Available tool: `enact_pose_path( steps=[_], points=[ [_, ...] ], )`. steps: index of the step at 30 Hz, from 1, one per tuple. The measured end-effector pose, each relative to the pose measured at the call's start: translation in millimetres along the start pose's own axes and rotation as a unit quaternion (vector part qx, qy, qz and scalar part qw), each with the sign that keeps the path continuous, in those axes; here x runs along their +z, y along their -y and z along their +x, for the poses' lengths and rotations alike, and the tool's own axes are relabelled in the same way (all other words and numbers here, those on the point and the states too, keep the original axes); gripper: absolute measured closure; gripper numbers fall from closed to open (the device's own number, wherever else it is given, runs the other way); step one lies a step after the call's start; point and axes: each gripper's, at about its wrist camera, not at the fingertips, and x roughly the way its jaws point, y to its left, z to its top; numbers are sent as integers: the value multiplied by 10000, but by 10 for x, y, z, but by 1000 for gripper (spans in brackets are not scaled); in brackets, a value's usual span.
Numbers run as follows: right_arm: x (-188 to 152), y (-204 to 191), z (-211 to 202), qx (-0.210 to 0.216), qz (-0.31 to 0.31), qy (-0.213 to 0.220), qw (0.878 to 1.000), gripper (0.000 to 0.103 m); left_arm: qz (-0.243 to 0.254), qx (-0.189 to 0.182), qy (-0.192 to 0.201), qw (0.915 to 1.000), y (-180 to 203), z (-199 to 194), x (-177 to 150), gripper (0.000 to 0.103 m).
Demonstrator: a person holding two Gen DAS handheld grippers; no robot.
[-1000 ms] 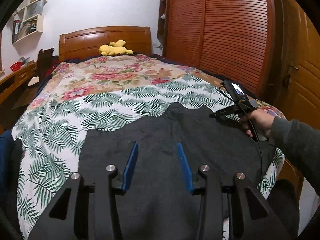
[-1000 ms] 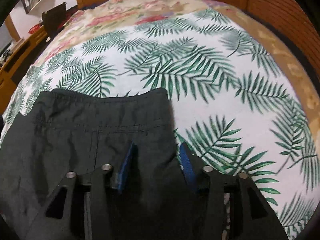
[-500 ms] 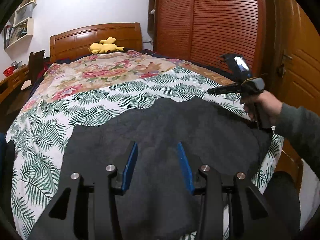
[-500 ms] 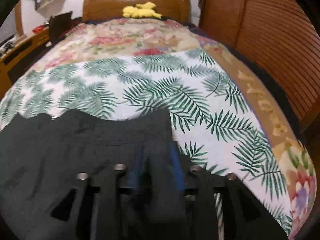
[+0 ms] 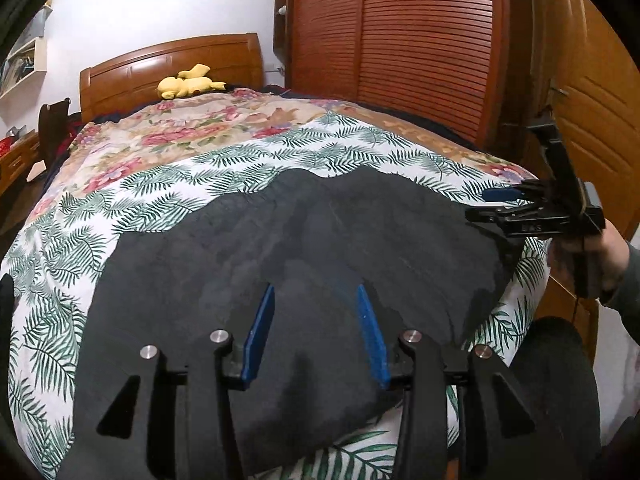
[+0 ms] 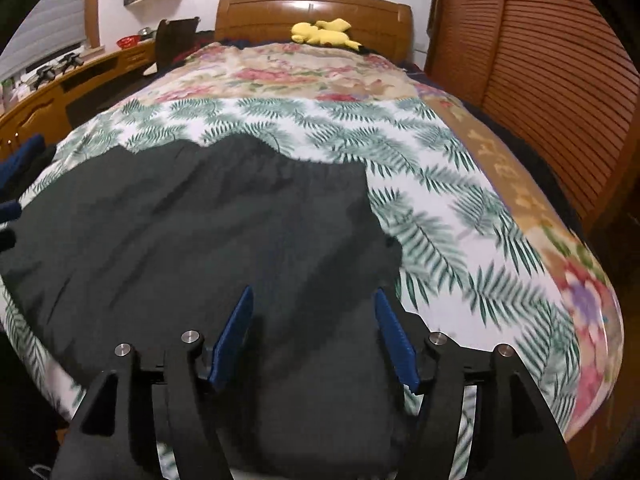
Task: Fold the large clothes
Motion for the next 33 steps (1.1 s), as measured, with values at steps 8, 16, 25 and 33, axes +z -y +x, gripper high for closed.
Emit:
enact_pose_path(
  steps=[8, 16, 25, 33],
  points=[
    [-273, 50, -161, 34, 166, -122, 9998, 37, 87, -31, -171, 9998, 125, 58, -107, 61],
    [-417, 105, -214, -136, 263, -219, 9993, 34, 234, -41, -325, 9992, 218, 102, -182, 60],
    [-540, 262, -138, -26, 658, -430, 9969, 28, 368, -30, -475, 9982, 261, 148, -255, 60],
    [-562, 301, -103, -84, 669, -577, 9961, 25, 408, -12, -618, 9973, 274, 223, -284, 59]
  ],
)
